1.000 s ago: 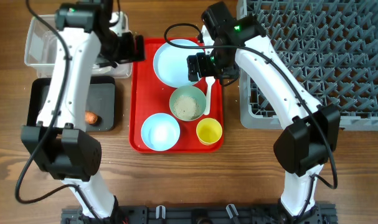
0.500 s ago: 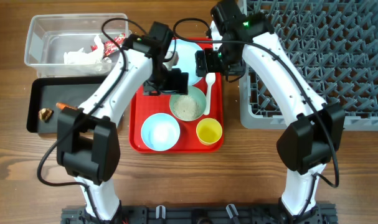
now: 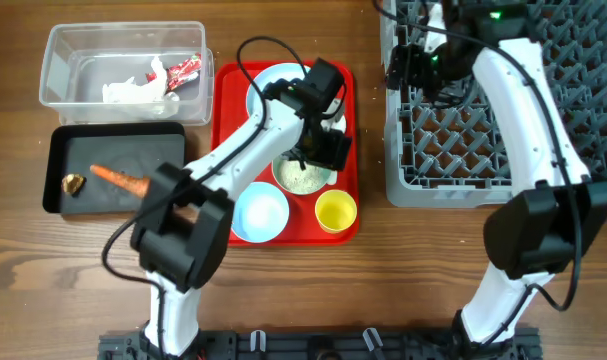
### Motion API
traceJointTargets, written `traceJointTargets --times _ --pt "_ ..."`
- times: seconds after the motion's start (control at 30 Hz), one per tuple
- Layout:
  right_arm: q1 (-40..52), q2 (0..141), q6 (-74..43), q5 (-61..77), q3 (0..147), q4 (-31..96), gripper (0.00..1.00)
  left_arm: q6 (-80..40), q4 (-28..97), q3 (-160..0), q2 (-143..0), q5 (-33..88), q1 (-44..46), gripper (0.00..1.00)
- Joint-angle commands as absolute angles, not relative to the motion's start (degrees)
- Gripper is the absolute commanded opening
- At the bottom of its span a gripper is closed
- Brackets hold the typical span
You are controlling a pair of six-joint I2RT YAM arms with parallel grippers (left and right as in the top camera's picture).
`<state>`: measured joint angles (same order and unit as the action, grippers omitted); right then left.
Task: Sort waste into correct bins and load items into the dishwasher rack
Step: 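Grasp the green rice bowl with the left gripper and lift it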
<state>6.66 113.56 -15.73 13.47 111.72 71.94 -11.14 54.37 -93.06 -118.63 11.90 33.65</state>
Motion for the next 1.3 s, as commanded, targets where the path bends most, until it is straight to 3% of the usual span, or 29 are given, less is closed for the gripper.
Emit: traceJointTargets --times 0.0,0.1,0.2,0.43,0.63,0.9,1.07,1.1,1.2,1.27 --pt "4.60 111.44 -15.05 14.22 111.31 72.64 0.89 -10.55 54.37 -92.82 -121.08 11.51 34.02 0.70" --pt "4.29 111.46 -15.05 14.20 111.31 72.93 0.89 -10.76 54.15 -92.82 -121.25 11.46 34.02 0.54" --pt "4.32 111.46 -15.00 14.17 111.31 72.93 0.89 -10.76 54.17 -92.82 -121.25 10.98 34.02 0.30" --pt "4.32 111.44 -15.00 14.17 111.31 73.12 0.89 -10.76 54.24 -92.82 -121.25 7.60 34.00 0.06" --pt "4.32 111.44 -14.98 14.17 111.31 73.58 0.89 -10.74 55.44 -92.82 -121.30 -6.37 33.98 0.13" --pt "4.32 111.44 -13.56 14.17 111.31 74.26 0.89 -10.98 55.02 -92.71 -121.54 -6.52 33.98 0.14" --pt "4.32 111.46 -13.52 14.17 111.31 74.43 0.89 -10.96 53.49 -89.01 -121.54 -6.52 33.95 0.20" --pt "4.32 111.46 -13.50 14.17 111.31 74.41 0.89 -10.96 53.43 -88.60 -121.54 -6.55 33.93 0.19" --pt "4.32 111.46 -13.47 14.17 111.31 74.43 0.89 -10.96 53.23 -88.55 -121.51 -6.55 33.87 0.04" --pt "4.32 111.46 -13.50 14.17 111.31 74.43 0.89 -10.96 52.69 -88.62 -121.49 -6.61 33.87 0.04"
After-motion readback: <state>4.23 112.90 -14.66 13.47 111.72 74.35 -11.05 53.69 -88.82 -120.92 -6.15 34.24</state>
